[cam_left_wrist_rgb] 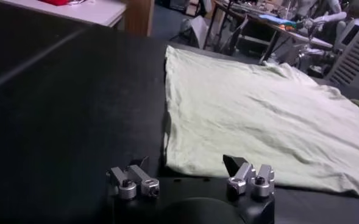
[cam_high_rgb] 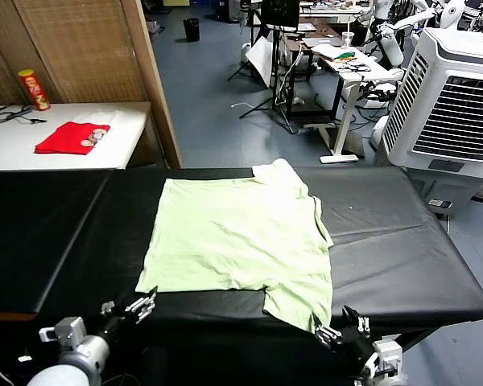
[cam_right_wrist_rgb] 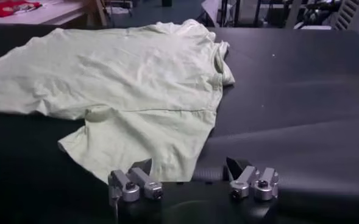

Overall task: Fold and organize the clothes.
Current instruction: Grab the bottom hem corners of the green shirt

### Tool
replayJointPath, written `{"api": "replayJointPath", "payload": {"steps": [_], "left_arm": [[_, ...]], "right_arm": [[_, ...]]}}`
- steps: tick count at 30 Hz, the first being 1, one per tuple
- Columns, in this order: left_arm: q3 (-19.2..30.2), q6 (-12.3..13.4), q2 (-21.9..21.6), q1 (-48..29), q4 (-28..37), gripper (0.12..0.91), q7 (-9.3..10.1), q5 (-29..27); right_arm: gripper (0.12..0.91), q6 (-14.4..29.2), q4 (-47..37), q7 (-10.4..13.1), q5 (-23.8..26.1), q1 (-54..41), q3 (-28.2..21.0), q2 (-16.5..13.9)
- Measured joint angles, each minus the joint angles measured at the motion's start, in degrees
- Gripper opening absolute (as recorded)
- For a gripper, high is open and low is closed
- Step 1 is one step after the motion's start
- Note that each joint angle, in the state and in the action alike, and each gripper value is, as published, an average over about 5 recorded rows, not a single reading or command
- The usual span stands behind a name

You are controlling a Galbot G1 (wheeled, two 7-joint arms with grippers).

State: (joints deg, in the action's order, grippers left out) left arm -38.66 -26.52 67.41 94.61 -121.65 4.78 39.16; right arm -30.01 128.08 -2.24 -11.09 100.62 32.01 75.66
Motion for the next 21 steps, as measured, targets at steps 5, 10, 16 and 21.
{"api": "replayJointPath", "payload": {"steps": [5,10,16,21], "left_arm": [[0.3,0.2,0.3,-0.4,0.8,0.796,0.19,-0.2],[0.9,1.0,0.5,-0.2,1.4,0.579,0.18,-1.0],[1.3,1.7,0.9,0.0,1.4,0.277,0.36,-2.6],[1.2,2.9,1.6,1.5,0.4,0.126,0.5,-4.3]], "right_arm": [[0.627,0.3,-0.1,0.2,0.7,0.3,-0.4,0.5],[0.362,0.8,-0.2,0.3,1.7,0.8,-0.8,1.1],[0.126,0.9,0.7,1.2,2.0,1.9,-0.5,1.6],[0.122,0.9,3.0,2.5,2.1,3.9,0.0,2.1]]}}
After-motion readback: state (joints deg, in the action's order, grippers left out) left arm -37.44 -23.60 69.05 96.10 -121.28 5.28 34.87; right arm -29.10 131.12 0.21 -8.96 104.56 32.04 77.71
